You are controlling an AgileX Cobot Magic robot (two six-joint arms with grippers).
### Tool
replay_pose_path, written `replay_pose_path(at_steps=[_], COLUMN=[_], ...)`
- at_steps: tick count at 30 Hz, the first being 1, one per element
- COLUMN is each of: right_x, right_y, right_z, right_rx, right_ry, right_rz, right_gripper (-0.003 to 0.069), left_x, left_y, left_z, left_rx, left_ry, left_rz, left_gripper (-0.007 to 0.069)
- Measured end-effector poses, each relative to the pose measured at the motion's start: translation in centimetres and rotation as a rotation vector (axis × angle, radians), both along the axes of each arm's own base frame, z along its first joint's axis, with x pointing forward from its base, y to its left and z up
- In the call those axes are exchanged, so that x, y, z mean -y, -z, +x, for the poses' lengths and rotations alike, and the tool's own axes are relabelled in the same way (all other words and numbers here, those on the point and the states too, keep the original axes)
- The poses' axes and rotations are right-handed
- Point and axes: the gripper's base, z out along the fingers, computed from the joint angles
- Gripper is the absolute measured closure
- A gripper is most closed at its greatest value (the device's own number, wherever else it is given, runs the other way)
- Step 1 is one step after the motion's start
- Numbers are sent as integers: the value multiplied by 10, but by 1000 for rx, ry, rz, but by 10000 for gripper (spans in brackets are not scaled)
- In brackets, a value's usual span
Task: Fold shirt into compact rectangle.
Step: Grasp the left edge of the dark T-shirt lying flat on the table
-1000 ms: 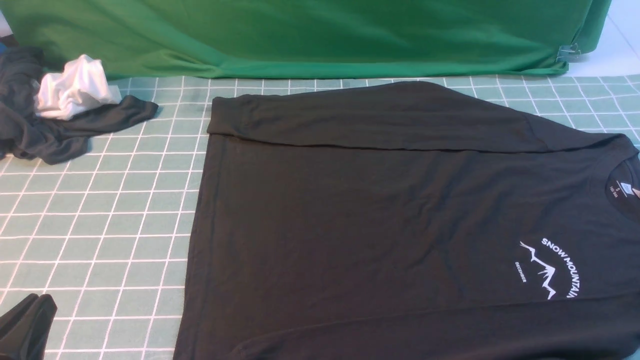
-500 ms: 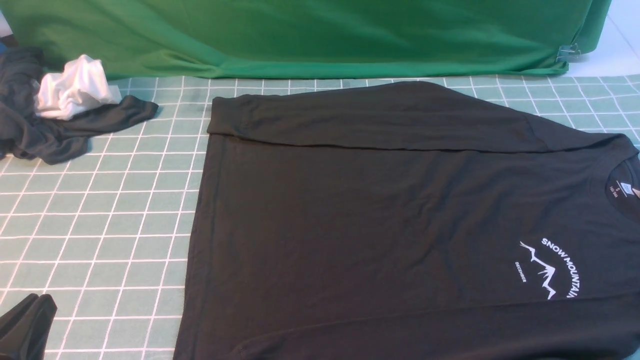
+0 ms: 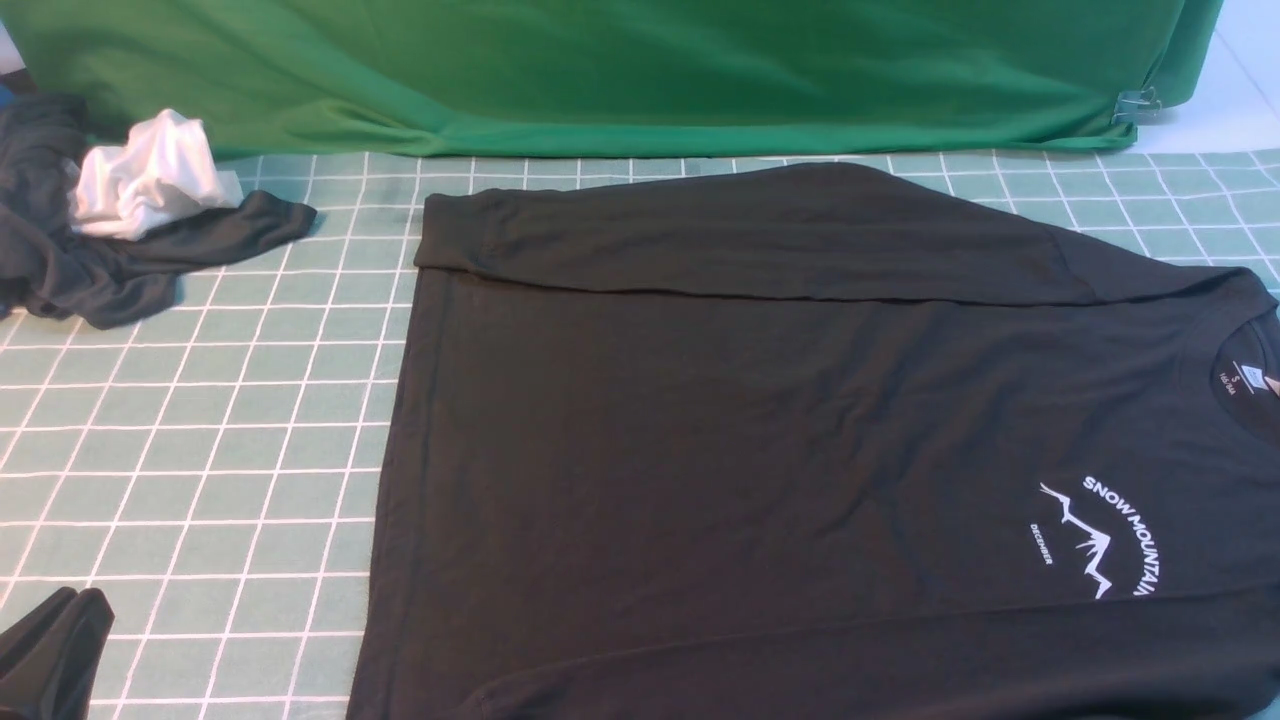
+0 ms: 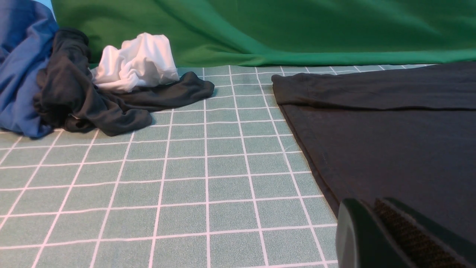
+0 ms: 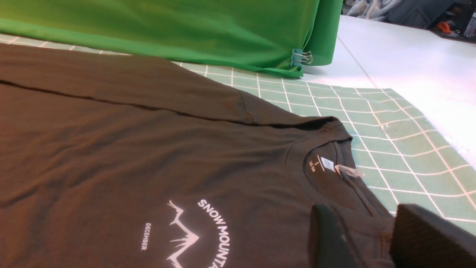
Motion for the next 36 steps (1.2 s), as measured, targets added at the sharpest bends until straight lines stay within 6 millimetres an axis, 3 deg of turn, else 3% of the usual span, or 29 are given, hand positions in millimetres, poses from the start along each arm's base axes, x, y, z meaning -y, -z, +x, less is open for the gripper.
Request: replay_pose_path(at_steps=[20,22,23,24,25,26,27,30,36], right_x=[-1,-2,-3,-3,-3,-3,-2,-2,0], right_y=[-6,-9,-14,-15,-18,-21,-23,-26,-30], right_z=[1,1,1,1,1,1,1,0,0], right_rx=[68,101,155,161,188,218,231,255,304], right_ry=[-8,-10,-8,-8,-4,3,6,5,-7], right_rz=[16,62,270,307,493,792,933,1107,1188], right_gripper=[414,414,414,414,414,414,414,414,414], left_x=[0,1,4,4,7,9,10,11,10], left_y=[-1,-2,-5,-5,-7,-8,-9,-11,-12], left_z=[0,0,0,0,0,0,0,0,0], left_rx=[6,17,28,28,23,4,-5,-11,7], left_ry=[-3,-7,-14,-14,-18,-19,-19,-20,-26], left_rz=[-10,-141,-486,-486,-738,-1042,-1142,-1295,-1307], left_gripper=[610,610,610,610,610,610,610,610,610])
